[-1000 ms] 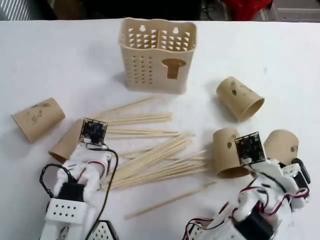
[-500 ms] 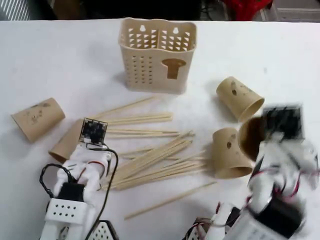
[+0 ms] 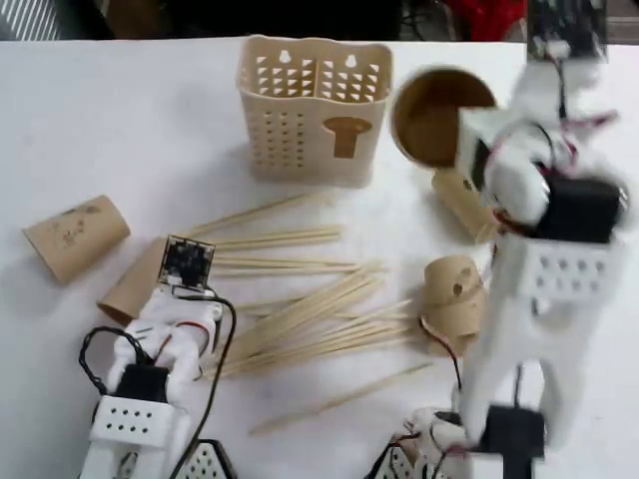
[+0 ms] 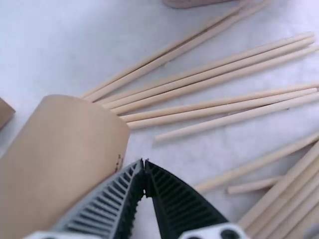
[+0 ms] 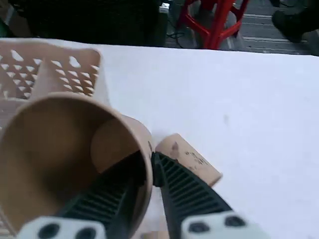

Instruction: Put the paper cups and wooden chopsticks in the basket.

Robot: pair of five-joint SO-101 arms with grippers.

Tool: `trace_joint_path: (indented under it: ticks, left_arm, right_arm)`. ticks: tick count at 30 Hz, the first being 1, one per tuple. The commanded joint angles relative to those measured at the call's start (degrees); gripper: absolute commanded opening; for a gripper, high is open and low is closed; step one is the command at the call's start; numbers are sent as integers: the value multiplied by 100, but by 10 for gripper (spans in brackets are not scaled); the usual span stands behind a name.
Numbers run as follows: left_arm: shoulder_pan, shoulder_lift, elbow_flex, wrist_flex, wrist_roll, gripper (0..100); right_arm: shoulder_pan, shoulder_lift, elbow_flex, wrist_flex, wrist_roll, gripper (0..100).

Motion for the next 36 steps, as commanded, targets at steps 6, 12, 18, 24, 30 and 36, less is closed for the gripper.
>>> trace_joint_path:
  ticks: [6,12,18,24,30,36]
  left_arm:
    - [-40,-48,-26,35,26,25]
    - [-40,-48,-26,35,26,25]
    - [-40,-48,-26,35,26,25]
    - [-40,-48,-26,35,26,25]
    - [-40,-48,-26,35,26,25]
    - [-40,-48,-26,35,26,25]
  right_arm:
    - [-1024,1938,-2444,-840,-765,17]
    - [-1130,3020,-2831,-1666,-765,17]
    - [-1086,3530,-2901,-1701,-765,17]
    - [-1086,3829,-2892,-1675,-765,18]
    - [-1112,3916,-2910,-1305,-747,81]
    - [-1077,3864,-2936,-998,-712,296]
